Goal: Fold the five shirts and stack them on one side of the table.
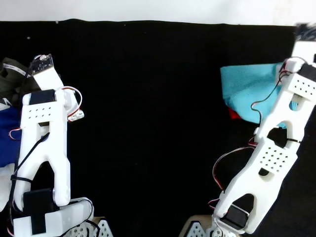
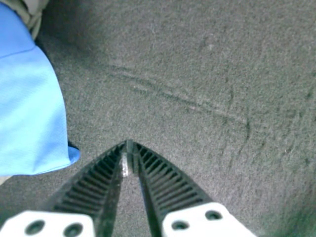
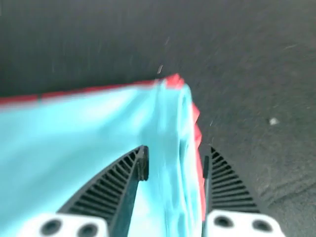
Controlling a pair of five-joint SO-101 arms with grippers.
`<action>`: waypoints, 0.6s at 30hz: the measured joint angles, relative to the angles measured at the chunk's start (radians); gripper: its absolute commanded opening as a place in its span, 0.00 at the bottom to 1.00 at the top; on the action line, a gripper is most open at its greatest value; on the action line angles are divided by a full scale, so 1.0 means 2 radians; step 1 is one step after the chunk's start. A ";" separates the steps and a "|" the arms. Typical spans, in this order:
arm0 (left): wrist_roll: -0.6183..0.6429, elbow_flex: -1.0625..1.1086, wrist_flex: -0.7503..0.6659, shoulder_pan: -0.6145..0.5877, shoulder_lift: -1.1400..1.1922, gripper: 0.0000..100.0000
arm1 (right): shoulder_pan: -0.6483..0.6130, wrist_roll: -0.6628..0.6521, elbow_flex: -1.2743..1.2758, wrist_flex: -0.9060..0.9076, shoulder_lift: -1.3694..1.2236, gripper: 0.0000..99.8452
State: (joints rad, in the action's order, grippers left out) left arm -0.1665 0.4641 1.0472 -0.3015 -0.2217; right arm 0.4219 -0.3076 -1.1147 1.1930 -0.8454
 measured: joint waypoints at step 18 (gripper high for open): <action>0.000 0.000 0.000 -0.048 0.000 0.01 | -0.005 -0.005 -0.033 -0.071 -0.098 0.01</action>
State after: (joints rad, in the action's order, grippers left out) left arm -0.1665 0.4641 1.0472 -0.3982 -0.2217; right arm 0.4127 -0.3184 -1.1807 1.0503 -1.0418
